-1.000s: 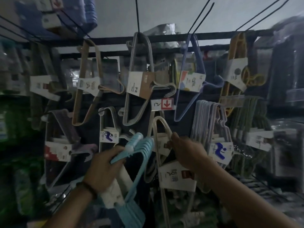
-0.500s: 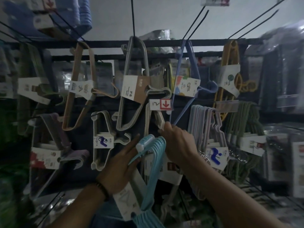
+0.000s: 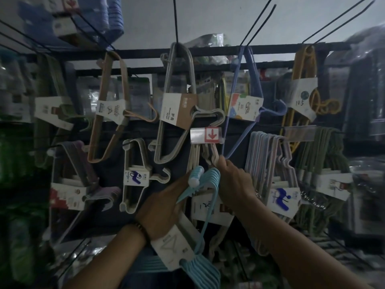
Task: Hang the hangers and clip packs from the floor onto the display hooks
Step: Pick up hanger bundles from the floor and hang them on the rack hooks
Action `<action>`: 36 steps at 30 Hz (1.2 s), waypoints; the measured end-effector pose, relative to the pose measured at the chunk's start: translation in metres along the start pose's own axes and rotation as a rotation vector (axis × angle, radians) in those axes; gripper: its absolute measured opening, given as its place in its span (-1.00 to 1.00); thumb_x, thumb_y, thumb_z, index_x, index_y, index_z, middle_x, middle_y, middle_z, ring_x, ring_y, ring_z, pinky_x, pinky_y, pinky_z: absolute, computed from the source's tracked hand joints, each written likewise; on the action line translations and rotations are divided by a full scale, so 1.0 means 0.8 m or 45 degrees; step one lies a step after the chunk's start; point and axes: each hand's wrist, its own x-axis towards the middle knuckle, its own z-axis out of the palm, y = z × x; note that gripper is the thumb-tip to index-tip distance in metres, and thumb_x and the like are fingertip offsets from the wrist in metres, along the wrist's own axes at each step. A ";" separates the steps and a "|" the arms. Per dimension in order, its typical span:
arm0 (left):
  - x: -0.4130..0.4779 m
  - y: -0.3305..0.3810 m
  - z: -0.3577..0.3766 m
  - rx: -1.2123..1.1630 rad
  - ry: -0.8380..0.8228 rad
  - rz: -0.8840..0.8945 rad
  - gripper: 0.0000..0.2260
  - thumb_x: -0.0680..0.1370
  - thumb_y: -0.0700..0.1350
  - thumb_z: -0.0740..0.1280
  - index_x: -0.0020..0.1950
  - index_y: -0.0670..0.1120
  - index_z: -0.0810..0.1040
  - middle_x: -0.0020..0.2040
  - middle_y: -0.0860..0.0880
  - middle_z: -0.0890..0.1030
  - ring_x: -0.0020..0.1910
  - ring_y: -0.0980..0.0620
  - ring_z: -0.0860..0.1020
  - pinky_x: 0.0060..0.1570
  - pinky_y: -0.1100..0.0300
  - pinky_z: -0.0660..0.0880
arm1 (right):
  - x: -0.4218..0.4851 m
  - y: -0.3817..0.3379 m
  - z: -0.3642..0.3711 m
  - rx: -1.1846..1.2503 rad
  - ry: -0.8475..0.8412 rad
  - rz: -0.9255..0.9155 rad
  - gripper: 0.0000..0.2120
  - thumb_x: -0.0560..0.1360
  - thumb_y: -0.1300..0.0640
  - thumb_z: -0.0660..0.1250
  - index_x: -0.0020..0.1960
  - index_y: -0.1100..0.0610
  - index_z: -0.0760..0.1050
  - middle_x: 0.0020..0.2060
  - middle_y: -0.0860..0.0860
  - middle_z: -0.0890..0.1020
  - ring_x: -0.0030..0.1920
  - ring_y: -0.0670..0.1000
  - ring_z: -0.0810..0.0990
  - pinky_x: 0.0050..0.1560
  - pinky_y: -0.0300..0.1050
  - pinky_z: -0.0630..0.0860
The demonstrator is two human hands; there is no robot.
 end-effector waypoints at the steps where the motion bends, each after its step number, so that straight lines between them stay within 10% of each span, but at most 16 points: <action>1: -0.003 -0.003 0.001 0.020 0.007 0.003 -0.36 0.71 -0.15 0.24 0.61 0.42 0.10 0.55 0.46 0.26 0.51 0.30 0.37 0.49 0.20 0.39 | 0.000 0.001 0.007 0.013 0.001 0.001 -0.77 0.63 0.05 0.33 0.11 0.01 0.26 -0.02 -0.03 0.59 -0.18 0.11 0.68 -0.23 0.05 0.59; 11: 0.001 -0.007 0.017 0.118 0.056 -0.175 -0.50 0.72 -0.03 0.22 0.53 0.47 0.24 0.29 0.40 0.51 0.25 0.23 0.57 0.21 0.28 0.52 | 0.050 0.004 0.054 0.219 -0.091 0.107 -0.70 0.73 -0.17 0.08 0.12 0.06 0.35 0.00 0.09 0.59 -0.09 0.15 0.67 -0.08 0.14 0.65; 16: 0.004 -0.021 0.020 0.171 0.091 -0.355 -0.57 0.72 0.10 0.13 0.56 0.44 0.17 0.13 0.07 0.70 0.05 0.06 0.66 0.03 -0.04 0.62 | 0.098 0.003 0.069 0.264 -0.218 0.187 -0.74 0.71 -0.13 0.15 0.17 0.07 0.38 -0.06 0.04 0.61 -0.11 0.04 0.66 -0.07 0.08 0.67; 22: -0.006 -0.027 0.021 0.106 0.196 -0.415 -0.54 0.73 -0.04 0.19 0.50 0.46 0.25 0.14 0.39 0.60 0.09 0.35 0.57 0.07 0.33 0.53 | 0.120 0.010 0.091 -0.052 -0.392 0.059 -0.70 0.67 0.17 0.26 0.37 0.25 0.43 0.11 0.12 0.50 -0.01 0.05 0.62 -0.10 -0.12 0.55; 27: -0.028 -0.032 0.014 0.018 0.306 -0.536 -0.63 0.73 -0.06 0.18 0.50 0.27 0.37 0.01 0.25 0.66 -0.02 0.43 0.57 -0.12 0.58 0.40 | 0.107 0.010 0.086 -0.101 -0.389 0.073 -0.73 0.68 0.14 0.17 0.28 0.23 0.52 0.08 0.12 0.55 -0.05 0.08 0.61 -0.21 -0.12 0.45; 32: -0.066 -0.057 -0.019 -0.038 0.460 -0.619 -0.66 0.73 -0.05 0.20 0.49 0.20 0.43 0.00 0.21 0.70 -0.17 0.20 0.65 -0.21 0.22 0.59 | 0.046 -0.055 0.046 0.144 -0.056 -0.019 -0.90 0.62 0.08 0.19 -0.05 0.05 0.43 -0.16 0.05 0.63 -0.20 0.20 0.65 -0.30 -0.03 0.44; 36: -0.111 -0.091 -0.064 -0.068 0.532 -0.638 -0.66 0.72 -0.03 0.17 0.48 0.20 0.45 -0.02 0.17 0.71 -0.09 0.15 0.67 -0.10 -0.03 0.64 | -0.018 -0.162 0.009 0.665 -0.114 -0.294 -0.60 0.65 -0.28 0.02 -0.05 -0.03 0.45 -0.39 -0.05 0.58 -0.41 -0.04 0.56 -0.38 0.00 0.47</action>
